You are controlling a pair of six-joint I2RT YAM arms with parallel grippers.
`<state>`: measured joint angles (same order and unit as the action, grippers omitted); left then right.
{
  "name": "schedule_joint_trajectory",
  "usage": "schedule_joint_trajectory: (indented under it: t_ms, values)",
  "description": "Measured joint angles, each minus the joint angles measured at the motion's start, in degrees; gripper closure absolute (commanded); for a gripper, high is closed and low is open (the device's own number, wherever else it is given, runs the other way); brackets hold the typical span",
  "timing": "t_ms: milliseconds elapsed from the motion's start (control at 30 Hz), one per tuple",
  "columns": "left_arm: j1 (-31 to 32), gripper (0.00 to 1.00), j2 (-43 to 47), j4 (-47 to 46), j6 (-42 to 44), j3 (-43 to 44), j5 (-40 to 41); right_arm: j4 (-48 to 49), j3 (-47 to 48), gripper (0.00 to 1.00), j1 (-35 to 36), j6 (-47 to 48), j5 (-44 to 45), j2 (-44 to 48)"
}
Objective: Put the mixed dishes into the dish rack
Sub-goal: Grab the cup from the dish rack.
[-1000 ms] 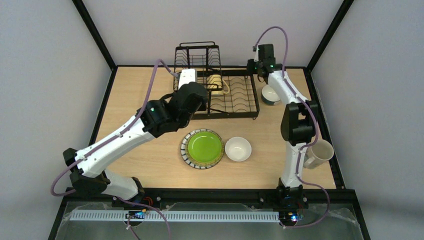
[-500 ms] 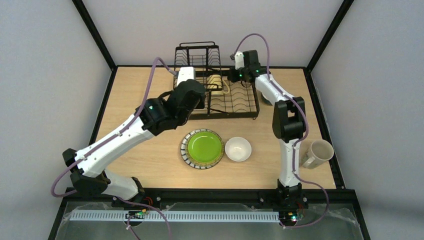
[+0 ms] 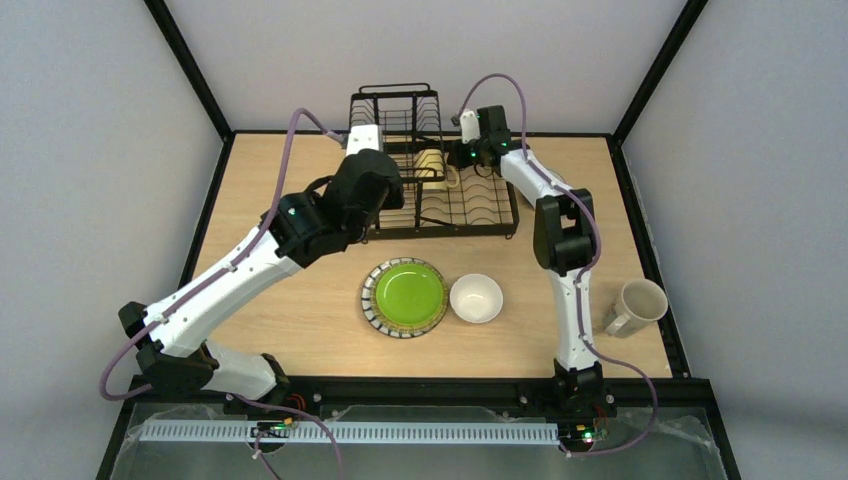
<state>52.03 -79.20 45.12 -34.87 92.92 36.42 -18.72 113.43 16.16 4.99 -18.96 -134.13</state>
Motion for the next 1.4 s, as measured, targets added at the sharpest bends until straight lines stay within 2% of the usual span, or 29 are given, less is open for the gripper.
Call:
schedule_joint_trajectory:
  t_ms: [533,1400]
  values:
    - [-2.12,0.04,0.63,-1.95,1.11,-1.9,-1.86,-0.2,6.32,0.46,0.63,0.46,0.04,-5.2]
    - [-3.58,0.04,1.73,-3.63,1.03,-3.82,-3.67,-2.56,7.17,0.46,0.9,2.12,-0.11,-5.42]
